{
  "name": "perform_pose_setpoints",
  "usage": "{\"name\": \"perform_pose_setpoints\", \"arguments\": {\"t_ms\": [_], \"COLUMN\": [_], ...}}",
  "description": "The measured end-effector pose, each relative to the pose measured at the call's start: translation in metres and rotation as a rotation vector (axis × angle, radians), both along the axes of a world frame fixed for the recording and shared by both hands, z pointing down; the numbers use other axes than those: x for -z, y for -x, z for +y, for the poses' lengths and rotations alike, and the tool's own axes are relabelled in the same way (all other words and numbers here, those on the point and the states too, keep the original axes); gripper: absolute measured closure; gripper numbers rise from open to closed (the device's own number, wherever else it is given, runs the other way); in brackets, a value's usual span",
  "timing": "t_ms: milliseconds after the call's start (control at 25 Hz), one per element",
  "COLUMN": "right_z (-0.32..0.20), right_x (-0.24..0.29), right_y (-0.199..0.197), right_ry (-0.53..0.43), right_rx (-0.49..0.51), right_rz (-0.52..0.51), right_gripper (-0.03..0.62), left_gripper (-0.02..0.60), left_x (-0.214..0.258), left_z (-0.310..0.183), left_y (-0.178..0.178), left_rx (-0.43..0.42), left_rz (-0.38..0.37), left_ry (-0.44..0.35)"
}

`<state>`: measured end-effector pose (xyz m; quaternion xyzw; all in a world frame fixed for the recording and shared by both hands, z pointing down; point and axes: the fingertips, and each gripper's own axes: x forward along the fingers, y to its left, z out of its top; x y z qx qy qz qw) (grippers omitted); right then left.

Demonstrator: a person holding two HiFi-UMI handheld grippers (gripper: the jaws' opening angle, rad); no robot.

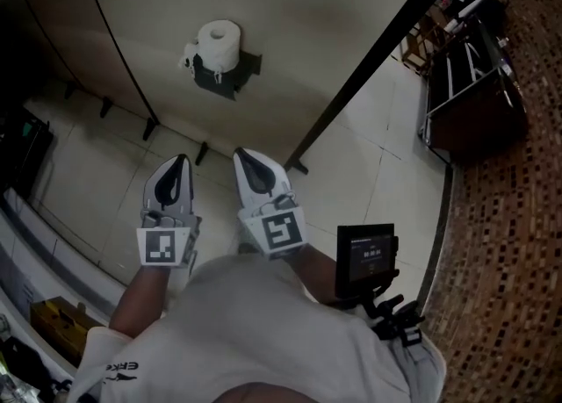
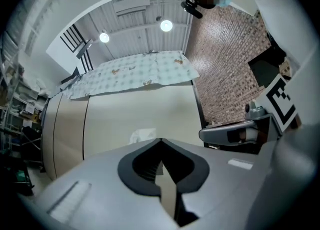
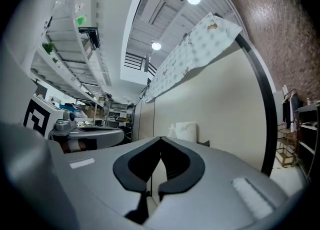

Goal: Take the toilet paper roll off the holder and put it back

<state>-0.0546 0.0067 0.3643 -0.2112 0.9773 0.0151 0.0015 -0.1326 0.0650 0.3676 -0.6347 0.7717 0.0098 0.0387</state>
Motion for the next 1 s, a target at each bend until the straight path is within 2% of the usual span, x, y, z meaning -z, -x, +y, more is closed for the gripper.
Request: {"name": "perform_pose_setpoints", "arguments": {"t_ms": [200, 360, 560, 800, 1000], "right_z": [-0.066, -0.094, -0.12, -0.132, -0.146], "right_x": [0.002, 0.001, 0.0, -0.002, -0.001], "right_y": [0.02, 0.032, 0.049, 0.076, 0.1], "right_ry": [0.001, -0.015, -0.023, -0.058, -0.081], "right_rx": [0.029, 0.067, 0.094, 0.133, 0.113], "right_rz": [0.0, 0.003, 0.022, 0.095, 0.169], "right_gripper": [0.579, 0.579, 0.579, 0.579, 0.571], "left_gripper": [0.58, 0.58, 0.58, 0.58, 0.58], "left_x": [0.0, -0.003, -0.002, 0.0, 0.001], "left_z": [-0.066, -0.099, -0.126, -0.147, -0.16], "left_y": [0.021, 0.029, 0.038, 0.061, 0.088], "left_rx": [0.028, 0.044, 0.041, 0.024, -0.001], "left_rz": [-0.005, -0.009, -0.006, -0.003, -0.003], "left_ry": [-0.022, -0.007, 0.004, -0.01, -0.033]}}
